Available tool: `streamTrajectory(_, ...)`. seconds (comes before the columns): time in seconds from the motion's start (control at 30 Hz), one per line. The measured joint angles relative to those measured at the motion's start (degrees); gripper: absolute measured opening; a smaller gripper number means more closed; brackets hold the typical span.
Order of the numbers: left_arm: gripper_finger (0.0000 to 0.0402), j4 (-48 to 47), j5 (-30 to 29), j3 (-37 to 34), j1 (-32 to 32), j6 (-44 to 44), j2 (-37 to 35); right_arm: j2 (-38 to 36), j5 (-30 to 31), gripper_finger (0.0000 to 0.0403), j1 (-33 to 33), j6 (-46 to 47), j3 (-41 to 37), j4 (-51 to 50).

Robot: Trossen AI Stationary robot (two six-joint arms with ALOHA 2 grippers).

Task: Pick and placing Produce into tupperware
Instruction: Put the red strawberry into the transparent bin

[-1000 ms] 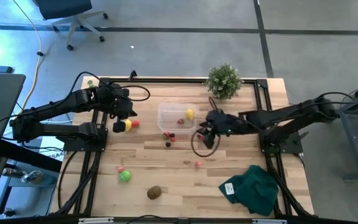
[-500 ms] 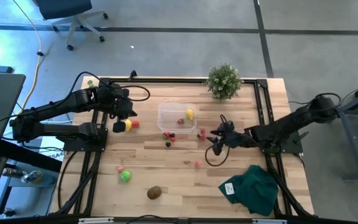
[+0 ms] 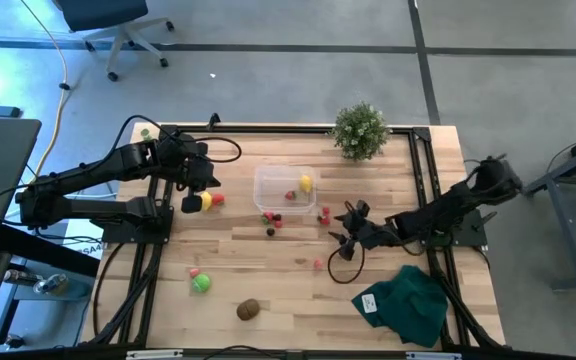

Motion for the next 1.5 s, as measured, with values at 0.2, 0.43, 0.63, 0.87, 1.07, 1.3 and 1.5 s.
streamTrajectory(0.2, 0.0003, 0.0, 0.0, 0.0, 0.0, 0.0, 0.0, 7.0, 3.0, 0.024, -0.4, 2.1, 1.6, 6.2)
streamTrajectory(0.43, 0.0003, 0.0, 0.0, 0.0, 0.0, 0.0, 0.0, 12.0, 2.5, 0.024, -2.2, 4.0, 5.7, 5.4)
streamTrajectory(0.63, 0.0003, 0.0, 0.0, 0.0, 0.0, 0.0, 0.0, 14.6, 2.3, 0.024, -2.9, 5.6, 7.8, 4.9)
streamTrajectory(0.87, 0.0003, 0.0, 0.0, 0.0, 0.0, 0.0, 0.0, 15.0, 2.1, 0.024, -2.9, 5.8, 8.2, 4.5)
streamTrajectory(1.07, 0.0003, 0.0, 0.0, 0.0, 0.0, 0.0, 0.0, 15.0, 1.4, 0.0228, -2.9, 5.7, 8.2, 3.7)
streamTrajectory(1.3, 0.0003, 0.0, 0.0, 0.0, 0.0, 0.0, 0.0, 15.0, 1.4, 0.019, -2.9, 5.7, 8.2, 3.7)
streamTrajectory(1.5, 0.0003, 0.0, 0.0, 0.0, 0.0, 0.0, 0.0, 15.0, 1.4, 0.0159, -2.9, 6.7, 8.2, 3.7)
